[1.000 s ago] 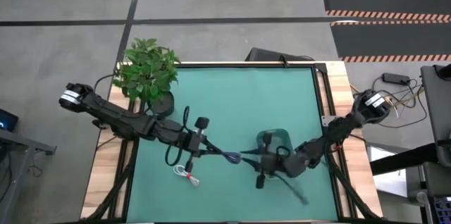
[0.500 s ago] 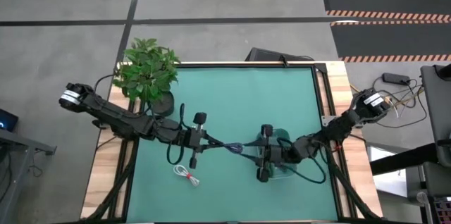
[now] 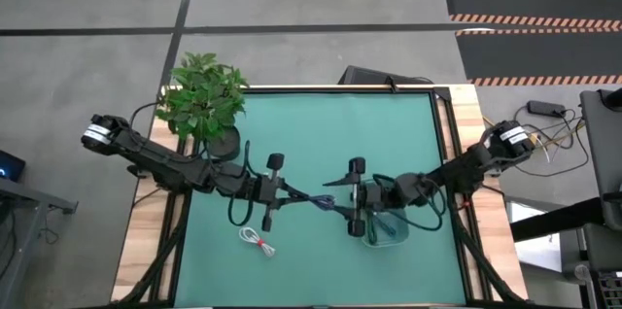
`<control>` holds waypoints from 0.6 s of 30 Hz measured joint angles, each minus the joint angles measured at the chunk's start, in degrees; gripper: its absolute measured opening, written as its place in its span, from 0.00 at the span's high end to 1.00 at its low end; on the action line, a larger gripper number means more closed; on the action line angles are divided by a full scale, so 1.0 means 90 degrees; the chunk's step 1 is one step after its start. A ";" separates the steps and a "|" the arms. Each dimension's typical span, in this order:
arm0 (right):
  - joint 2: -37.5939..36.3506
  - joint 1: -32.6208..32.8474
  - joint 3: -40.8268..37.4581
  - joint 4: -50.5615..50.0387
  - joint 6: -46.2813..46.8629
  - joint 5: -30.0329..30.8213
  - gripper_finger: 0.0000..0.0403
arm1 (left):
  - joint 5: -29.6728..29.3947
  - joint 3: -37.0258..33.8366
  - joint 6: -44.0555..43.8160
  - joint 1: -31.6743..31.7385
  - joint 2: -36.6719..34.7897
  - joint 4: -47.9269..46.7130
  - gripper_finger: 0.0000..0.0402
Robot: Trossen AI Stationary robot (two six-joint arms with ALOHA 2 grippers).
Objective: Pick and place USB-C Cables
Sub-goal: Put the violet charger cable into the blue bin
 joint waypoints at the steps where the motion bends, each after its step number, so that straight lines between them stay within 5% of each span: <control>1: 0.0000 -0.0058 0.0045 -0.0004 -0.0002 -0.0101 0.47 | -0.0063 0.0000 0.0001 0.0003 0.0000 0.0006 0.97; 7: 0.0002 -0.0249 0.0412 -0.0203 -0.0138 -0.1130 0.47 | -0.0275 -0.0002 0.0036 0.0070 0.0000 0.0119 0.97; 18: 0.0012 -0.0272 0.0651 -0.0234 -0.0437 -0.0887 0.56 | -0.0321 -0.0002 0.0029 0.0121 0.0000 0.0193 0.97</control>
